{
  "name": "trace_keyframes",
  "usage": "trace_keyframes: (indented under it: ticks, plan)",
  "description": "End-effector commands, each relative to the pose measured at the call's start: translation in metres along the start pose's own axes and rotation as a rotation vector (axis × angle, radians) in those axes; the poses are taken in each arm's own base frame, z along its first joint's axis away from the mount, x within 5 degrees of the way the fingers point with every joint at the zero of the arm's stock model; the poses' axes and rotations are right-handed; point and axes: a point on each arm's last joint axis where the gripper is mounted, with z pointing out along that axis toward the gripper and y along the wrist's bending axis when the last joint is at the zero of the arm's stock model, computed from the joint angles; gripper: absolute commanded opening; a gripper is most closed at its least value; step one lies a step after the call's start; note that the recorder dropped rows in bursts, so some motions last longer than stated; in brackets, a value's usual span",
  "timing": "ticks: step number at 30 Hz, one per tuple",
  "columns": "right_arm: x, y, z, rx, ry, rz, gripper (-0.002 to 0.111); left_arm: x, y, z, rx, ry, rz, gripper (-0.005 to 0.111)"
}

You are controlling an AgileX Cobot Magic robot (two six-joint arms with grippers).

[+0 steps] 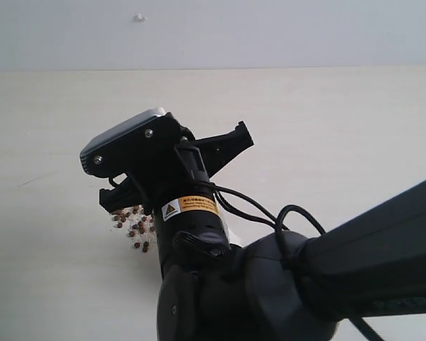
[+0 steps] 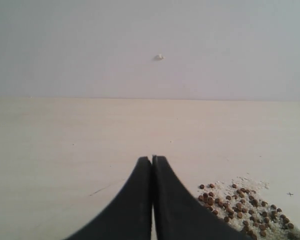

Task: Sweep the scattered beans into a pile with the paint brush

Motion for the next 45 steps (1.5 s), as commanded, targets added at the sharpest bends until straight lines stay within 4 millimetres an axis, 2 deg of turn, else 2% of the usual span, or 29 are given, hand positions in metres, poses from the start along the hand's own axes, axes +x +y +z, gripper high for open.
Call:
trace_keyframes:
  ticks: [1,4,16,19,24,29,35,40,45]
  plan:
    - [0.002,0.001,0.003,-0.002,-0.02,0.138,0.0,0.0,0.0,0.0,-0.001,-0.001,-0.006,0.0]
    - [0.001,0.001,0.003,-0.011,-0.03,0.18,0.0,0.0,0.0,0.0,-0.001,-0.001,-0.006,0.0]
    - [-0.007,0.001,0.01,-0.009,-0.059,0.135,0.0,0.0,0.0,0.0,-0.001,-0.001,-0.006,0.0]
    - [-0.021,-0.001,0.01,-0.005,-0.086,0.148,0.0,0.0,0.0,0.0,-0.001,-0.001,-0.006,0.0]
    - [-0.049,-0.009,0.013,0.005,-0.171,-0.045,0.0,0.0,0.0,0.0,-0.001,-0.001,-0.006,0.0]
    - [-0.059,-0.029,0.032,0.039,-0.24,-0.126,0.0,0.0,0.0,0.0,-0.001,-0.001,-0.006,0.0]
    - [-0.063,-0.055,0.061,-0.012,-0.383,-0.069,0.0,0.0,0.0,0.0,-0.001,-0.001,-0.006,0.0]
    - [-0.053,-0.068,0.085,-0.178,-0.448,-0.012,0.0,0.0,0.0,0.0,-0.001,-0.001,-0.006,0.0]
    - [-0.032,-0.079,0.105,-0.32,-0.463,0.057,0.0,0.0,0.0,0.0,-0.001,-0.001,-0.006,0.0]
